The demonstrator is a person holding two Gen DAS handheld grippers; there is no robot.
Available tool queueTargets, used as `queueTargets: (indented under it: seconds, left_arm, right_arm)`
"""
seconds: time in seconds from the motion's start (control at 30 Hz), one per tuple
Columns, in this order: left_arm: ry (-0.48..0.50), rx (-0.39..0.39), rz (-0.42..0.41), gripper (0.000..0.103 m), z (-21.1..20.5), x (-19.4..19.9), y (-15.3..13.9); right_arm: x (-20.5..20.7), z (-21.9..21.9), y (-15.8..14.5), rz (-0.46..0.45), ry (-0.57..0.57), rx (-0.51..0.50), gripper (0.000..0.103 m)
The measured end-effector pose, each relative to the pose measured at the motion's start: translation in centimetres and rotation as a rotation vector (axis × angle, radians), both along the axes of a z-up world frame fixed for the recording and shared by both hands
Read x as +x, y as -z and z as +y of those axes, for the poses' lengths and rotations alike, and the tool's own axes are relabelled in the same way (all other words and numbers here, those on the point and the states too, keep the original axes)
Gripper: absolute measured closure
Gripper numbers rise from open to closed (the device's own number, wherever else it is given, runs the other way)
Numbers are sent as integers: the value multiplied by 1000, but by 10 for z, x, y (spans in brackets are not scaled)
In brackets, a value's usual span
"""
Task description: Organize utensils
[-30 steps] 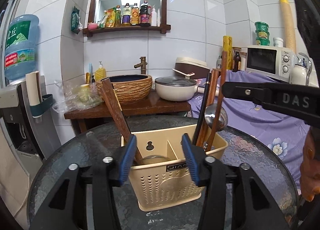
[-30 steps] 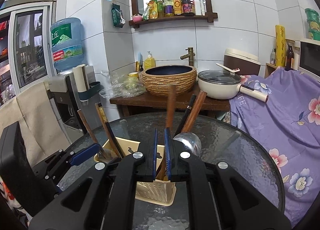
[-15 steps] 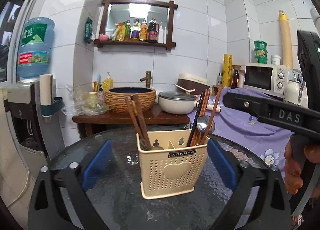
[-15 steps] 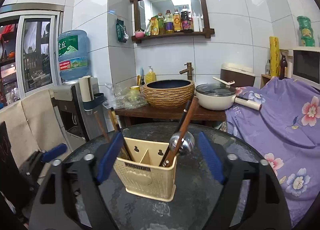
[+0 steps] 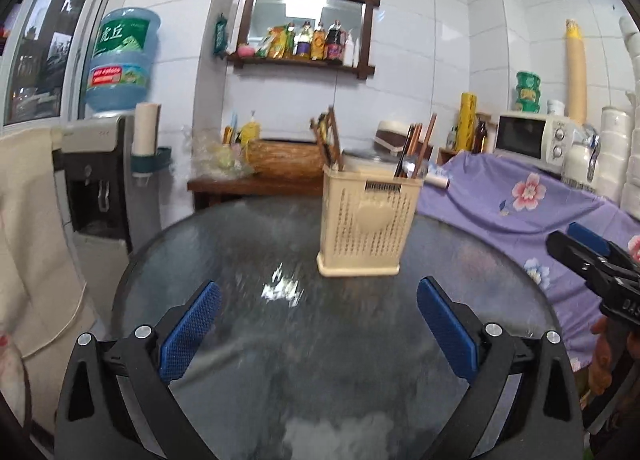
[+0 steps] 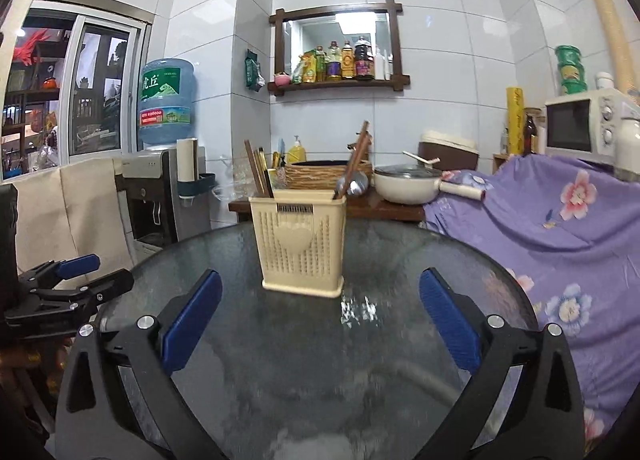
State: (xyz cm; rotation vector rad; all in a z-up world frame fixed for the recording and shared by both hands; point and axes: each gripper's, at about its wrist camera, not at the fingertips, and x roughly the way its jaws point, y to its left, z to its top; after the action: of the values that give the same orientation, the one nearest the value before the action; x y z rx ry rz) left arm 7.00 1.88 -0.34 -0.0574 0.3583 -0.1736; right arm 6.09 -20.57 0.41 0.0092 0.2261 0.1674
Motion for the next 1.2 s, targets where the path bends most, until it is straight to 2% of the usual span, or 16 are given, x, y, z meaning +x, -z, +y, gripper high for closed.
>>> queueTargets:
  seconds: [0.17, 0.3, 0.43, 0.6, 1.2]
  left_arm:
    - [-9, 10, 49, 6, 2, -32, 13]
    - [-29, 4, 65, 6, 1, -46, 13]
    - [-33, 11, 37, 6, -3, -55, 7]
    - [-57, 32, 2, 6, -7, -64, 3]
    - [-92, 42, -10, 6, 0, -68, 2]
  right_arm:
    - [-37, -3, 14, 40, -1, 39, 6]
    - [-56, 9, 13, 10, 3, -4, 6]
    - [-69, 17, 9, -26, -12, -30, 6]
    - [-75, 21, 11, -22, -19, -42, 6]
    - [-74, 18, 12, -6, -27, -39, 6]
